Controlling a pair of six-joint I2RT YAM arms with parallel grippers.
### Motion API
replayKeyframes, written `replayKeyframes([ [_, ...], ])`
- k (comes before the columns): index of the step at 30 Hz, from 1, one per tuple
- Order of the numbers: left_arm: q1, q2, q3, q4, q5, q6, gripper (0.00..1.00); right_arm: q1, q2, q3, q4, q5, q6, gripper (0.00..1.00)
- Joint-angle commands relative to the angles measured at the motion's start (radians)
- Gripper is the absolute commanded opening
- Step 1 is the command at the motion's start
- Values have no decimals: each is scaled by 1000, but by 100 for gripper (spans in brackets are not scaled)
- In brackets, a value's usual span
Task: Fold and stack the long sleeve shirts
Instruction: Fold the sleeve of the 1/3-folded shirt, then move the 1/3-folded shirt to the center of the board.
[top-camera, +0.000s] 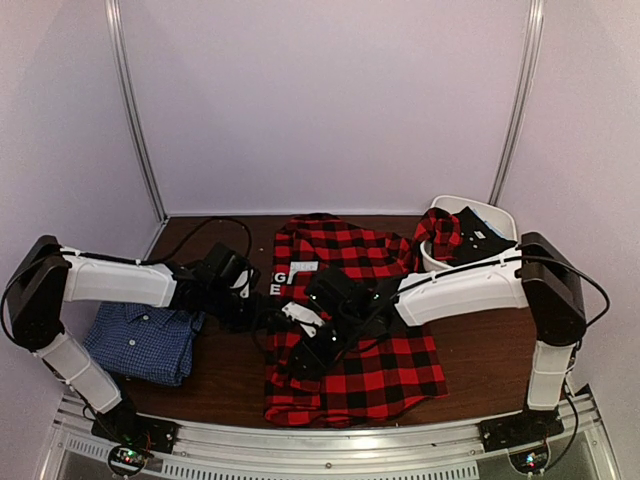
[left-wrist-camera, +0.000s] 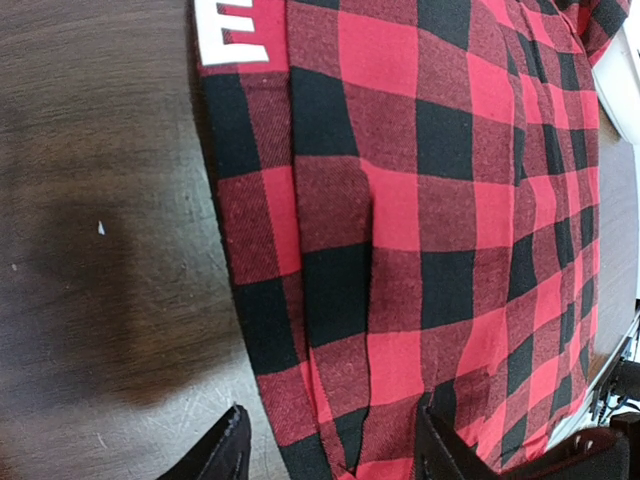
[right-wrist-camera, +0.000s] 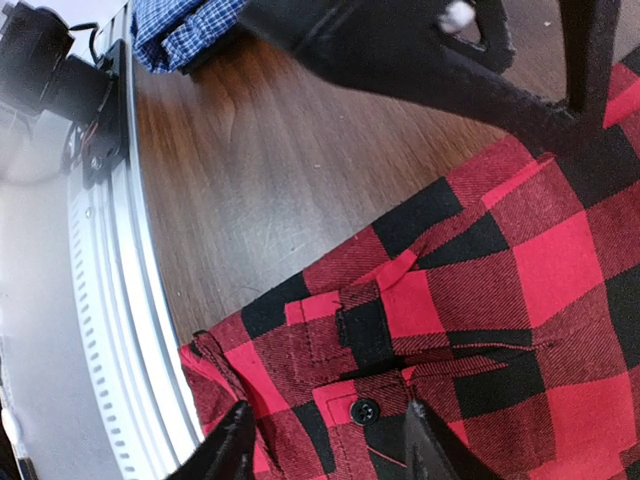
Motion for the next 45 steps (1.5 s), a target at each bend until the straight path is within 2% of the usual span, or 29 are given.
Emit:
replayKeyframes([
  [1,7,9,-14,40,3,-11,57,7,-75,-32,35,2,16,59],
  [3,7,13,-15,43,4,-13,57,4,-97,-44,37,27,19,64],
  [5,8,24,-11,44,4,-11,57,-9,-111,-54,38,55,29,64],
  [13,11,94,23,55,-31,2,57,-123,-187,-133,100,190,150,58],
  [21,21,202,101,58,-30,17,46,-235,-251,-227,150,197,208,56],
  [24,21,235,118,56,-17,18,35,-259,-282,-261,170,205,215,56],
  [31,21,253,131,33,-33,7,0,-318,-341,-330,214,212,231,56],
  [45,148,82,-50,-79,-103,24,0,-342,-377,-360,233,242,230,56],
])
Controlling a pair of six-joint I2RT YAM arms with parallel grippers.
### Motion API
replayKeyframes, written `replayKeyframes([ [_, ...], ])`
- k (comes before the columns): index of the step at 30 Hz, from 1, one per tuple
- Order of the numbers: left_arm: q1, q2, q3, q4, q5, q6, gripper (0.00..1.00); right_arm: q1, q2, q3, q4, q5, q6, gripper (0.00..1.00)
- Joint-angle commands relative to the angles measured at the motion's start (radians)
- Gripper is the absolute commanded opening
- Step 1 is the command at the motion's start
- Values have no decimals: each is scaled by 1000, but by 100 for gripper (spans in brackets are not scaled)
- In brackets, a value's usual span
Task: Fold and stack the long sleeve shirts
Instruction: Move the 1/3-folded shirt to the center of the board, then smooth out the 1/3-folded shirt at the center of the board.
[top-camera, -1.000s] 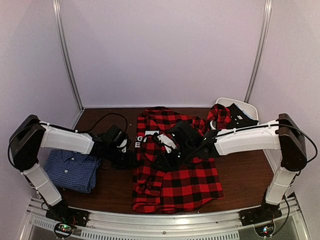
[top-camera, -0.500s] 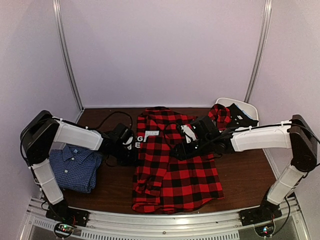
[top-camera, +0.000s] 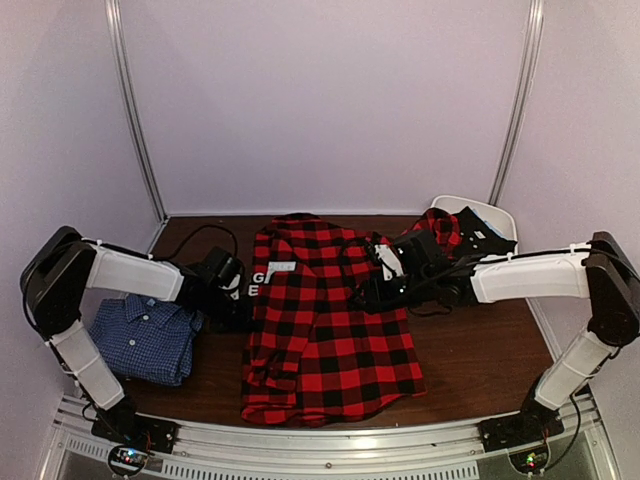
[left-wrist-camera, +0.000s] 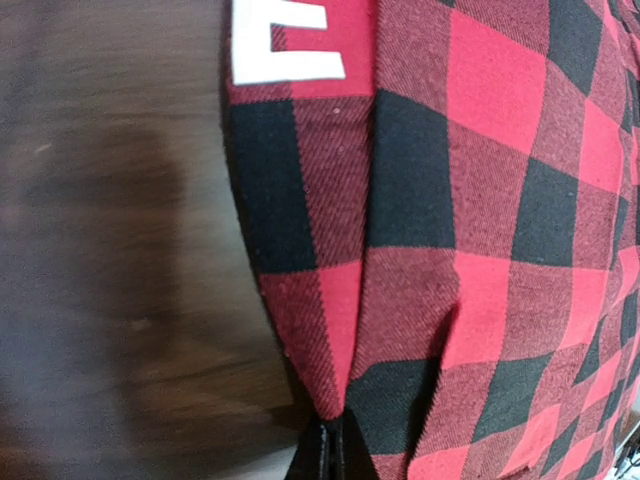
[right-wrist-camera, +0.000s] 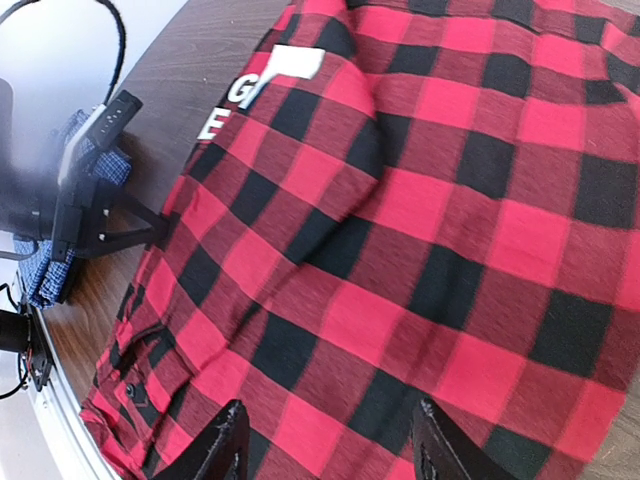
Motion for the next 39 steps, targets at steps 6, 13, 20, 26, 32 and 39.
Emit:
replayKeyframes([
  [6,100,-97,-75,-119,-60,42,0,-20,-47,-10,36,46,10,56],
  [13,113,-24,45,-164,-57,114,0,-70,-67,-20,32,44,18,56],
  [20,113,-83,115,-257,-181,144,21,-93,-119,-72,35,41,16,57],
  [26,111,-81,273,-293,-195,209,27,-112,-138,-70,12,44,-1,57],
  [32,112,82,472,-232,-144,236,27,-127,-159,-68,1,47,1,57],
  [39,140,347,767,-195,-173,245,22,-132,-207,-70,-34,50,8,57],
])
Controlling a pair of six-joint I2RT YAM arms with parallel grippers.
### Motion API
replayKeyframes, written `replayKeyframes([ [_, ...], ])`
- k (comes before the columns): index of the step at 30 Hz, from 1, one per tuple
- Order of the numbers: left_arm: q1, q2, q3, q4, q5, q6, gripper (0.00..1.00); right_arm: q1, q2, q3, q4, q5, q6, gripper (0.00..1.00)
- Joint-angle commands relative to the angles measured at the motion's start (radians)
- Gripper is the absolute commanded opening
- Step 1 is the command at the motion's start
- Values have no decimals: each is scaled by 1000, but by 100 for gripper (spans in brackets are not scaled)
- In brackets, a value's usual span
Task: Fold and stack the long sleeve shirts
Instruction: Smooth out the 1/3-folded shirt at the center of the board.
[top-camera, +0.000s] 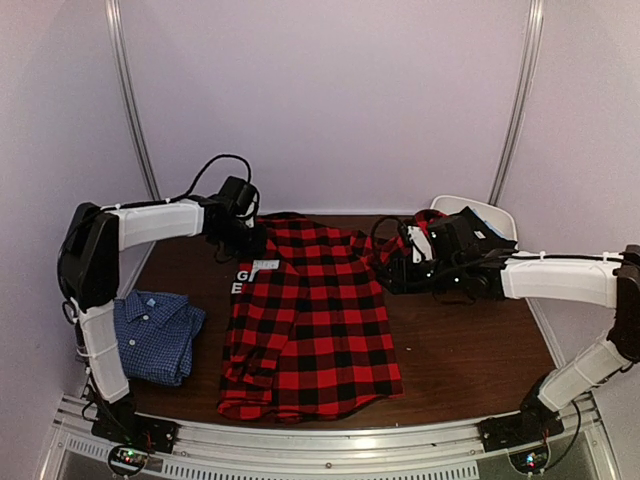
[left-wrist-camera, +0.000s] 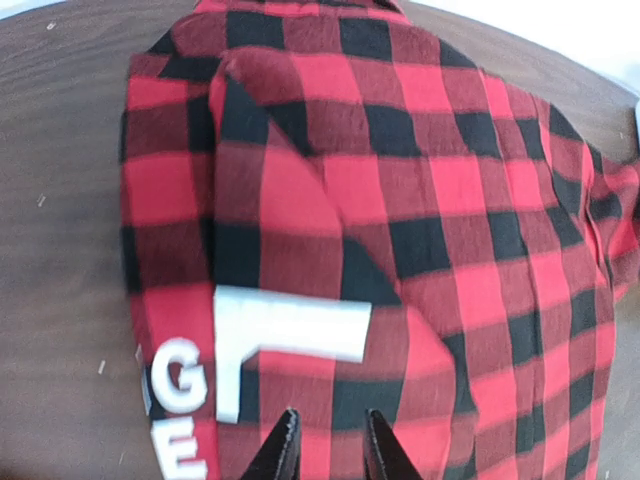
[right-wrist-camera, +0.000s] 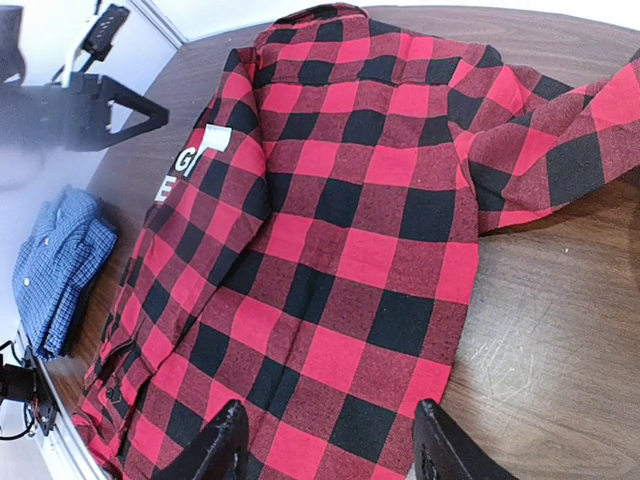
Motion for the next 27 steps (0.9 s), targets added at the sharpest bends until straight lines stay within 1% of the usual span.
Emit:
replayKeyframes([
  [1,37,149,162,56,-16,19,20,-9,-61,-2,-35,26,2,57],
  [5,69,303,294,85,-25,24,18,-12,-104,-7,-66,35,1,57],
  [8,85,395,379,123,2,39,18,-14,-136,-20,-79,37,6,57],
  [11,97,495,501,95,22,41,18,-14,-161,-28,-98,43,10,57],
  [13,99,535,555,83,24,43,18,-14,-178,-38,-106,43,14,57],
  [17,99,553,589,87,24,36,19,-15,-203,-54,-115,51,19,57],
  [21,98,541,593,87,83,36,20,-14,-210,-59,-113,56,22,57],
  [24,86,491,560,93,97,42,22,-14,-206,-52,-114,68,20,57],
  [27,75,406,494,111,93,50,24,-20,-200,-32,-128,123,3,57],
])
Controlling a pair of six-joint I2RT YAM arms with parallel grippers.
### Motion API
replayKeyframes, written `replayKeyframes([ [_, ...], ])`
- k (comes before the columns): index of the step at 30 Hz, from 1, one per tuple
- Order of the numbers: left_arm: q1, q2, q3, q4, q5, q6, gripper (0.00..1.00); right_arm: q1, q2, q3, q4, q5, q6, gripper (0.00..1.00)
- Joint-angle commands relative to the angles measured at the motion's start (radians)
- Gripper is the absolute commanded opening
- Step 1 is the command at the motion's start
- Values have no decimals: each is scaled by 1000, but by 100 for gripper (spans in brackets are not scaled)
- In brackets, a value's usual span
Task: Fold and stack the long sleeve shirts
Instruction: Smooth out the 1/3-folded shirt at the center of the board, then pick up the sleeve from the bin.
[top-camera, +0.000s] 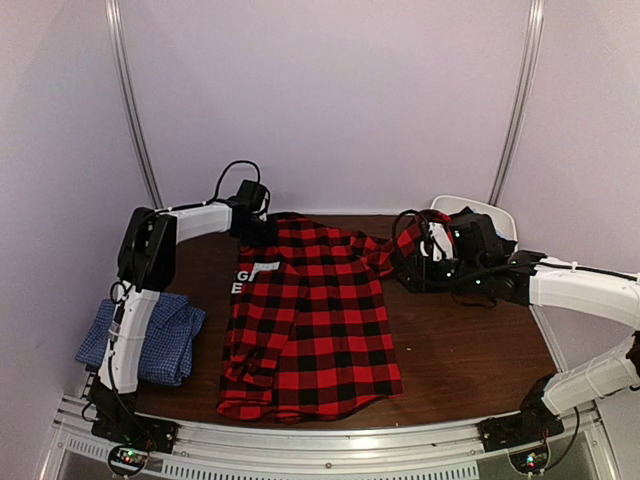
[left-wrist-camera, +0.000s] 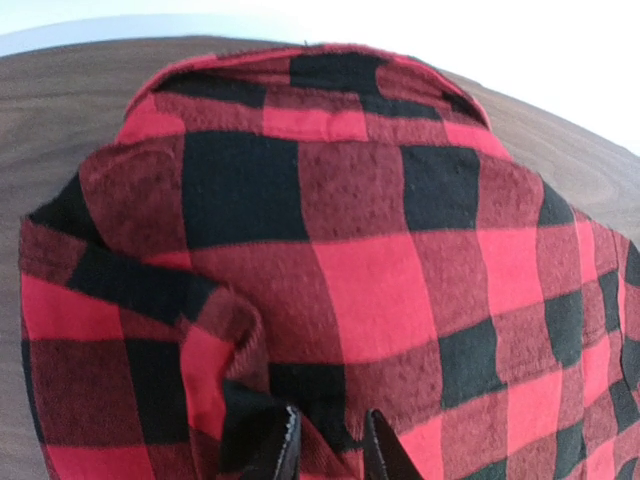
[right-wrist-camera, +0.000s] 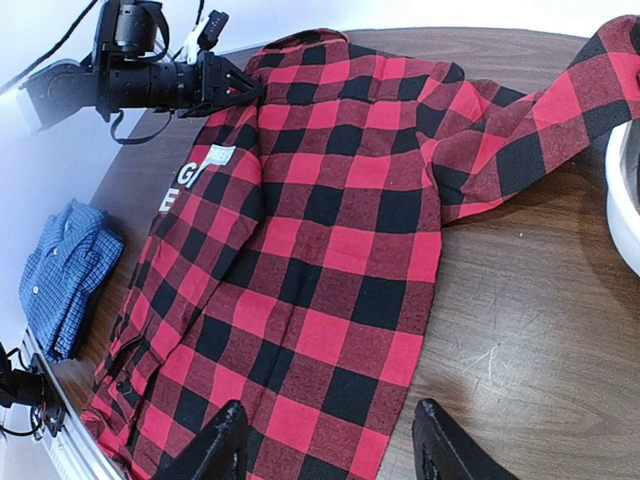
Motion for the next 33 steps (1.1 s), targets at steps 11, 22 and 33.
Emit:
replayKeyframes([
  [11,-105,-423,-349,96,60,28,29,-217,103,167,-21,71,-53,60],
  [22,-296,-572,-580,154,105,-26,32,-394,215,160,101,-1,-20,62],
  [33,-398,-591,-632,226,189,-102,32,-558,412,239,242,-62,-47,64],
])
